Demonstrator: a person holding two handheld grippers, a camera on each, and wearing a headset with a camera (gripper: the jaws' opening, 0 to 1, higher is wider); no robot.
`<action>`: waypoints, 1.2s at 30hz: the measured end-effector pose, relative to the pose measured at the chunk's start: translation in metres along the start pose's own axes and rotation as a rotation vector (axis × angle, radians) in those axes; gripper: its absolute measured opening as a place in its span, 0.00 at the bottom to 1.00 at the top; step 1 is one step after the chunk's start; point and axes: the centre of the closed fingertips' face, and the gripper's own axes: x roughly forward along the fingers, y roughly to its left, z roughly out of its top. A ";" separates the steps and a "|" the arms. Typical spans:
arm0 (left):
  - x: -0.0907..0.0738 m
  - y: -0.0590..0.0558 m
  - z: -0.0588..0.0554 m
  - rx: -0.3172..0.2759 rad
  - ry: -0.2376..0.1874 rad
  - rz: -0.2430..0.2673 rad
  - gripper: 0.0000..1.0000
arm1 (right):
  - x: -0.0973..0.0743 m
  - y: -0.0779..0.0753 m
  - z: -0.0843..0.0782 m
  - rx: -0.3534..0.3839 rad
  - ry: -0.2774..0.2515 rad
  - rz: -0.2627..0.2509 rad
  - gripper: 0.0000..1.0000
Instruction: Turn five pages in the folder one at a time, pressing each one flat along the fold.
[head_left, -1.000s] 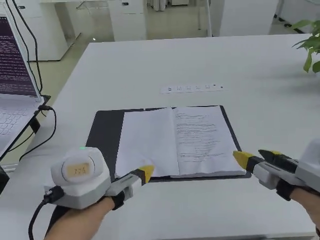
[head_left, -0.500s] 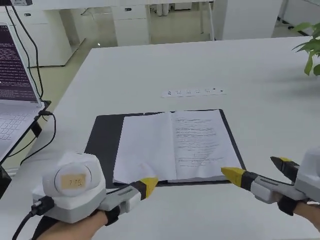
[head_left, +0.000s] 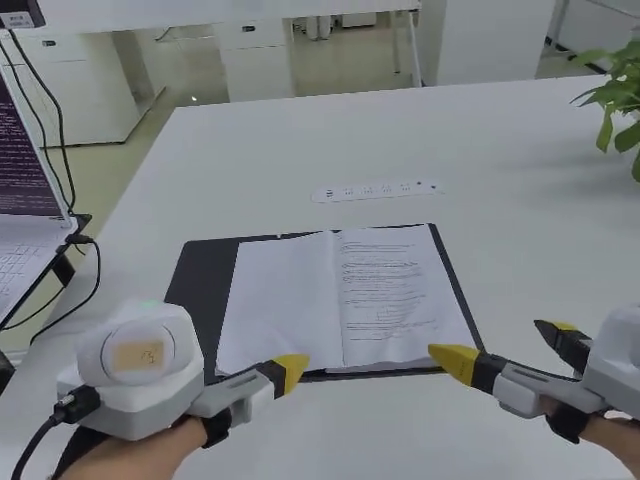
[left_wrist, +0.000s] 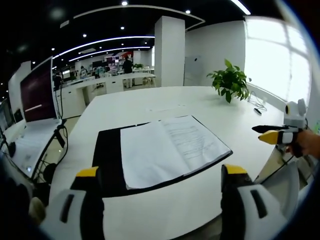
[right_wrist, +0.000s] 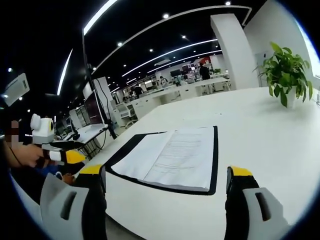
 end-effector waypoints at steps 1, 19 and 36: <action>0.004 -0.003 0.000 0.000 0.004 -0.007 0.99 | -0.001 0.000 0.000 0.003 0.000 -0.002 1.00; 0.102 -0.096 -0.005 0.077 0.061 -0.191 0.92 | -0.006 -0.004 -0.006 0.040 -0.016 -0.022 0.97; 0.157 -0.141 -0.011 0.119 0.064 -0.272 0.87 | -0.006 -0.003 -0.006 0.062 -0.036 -0.034 0.93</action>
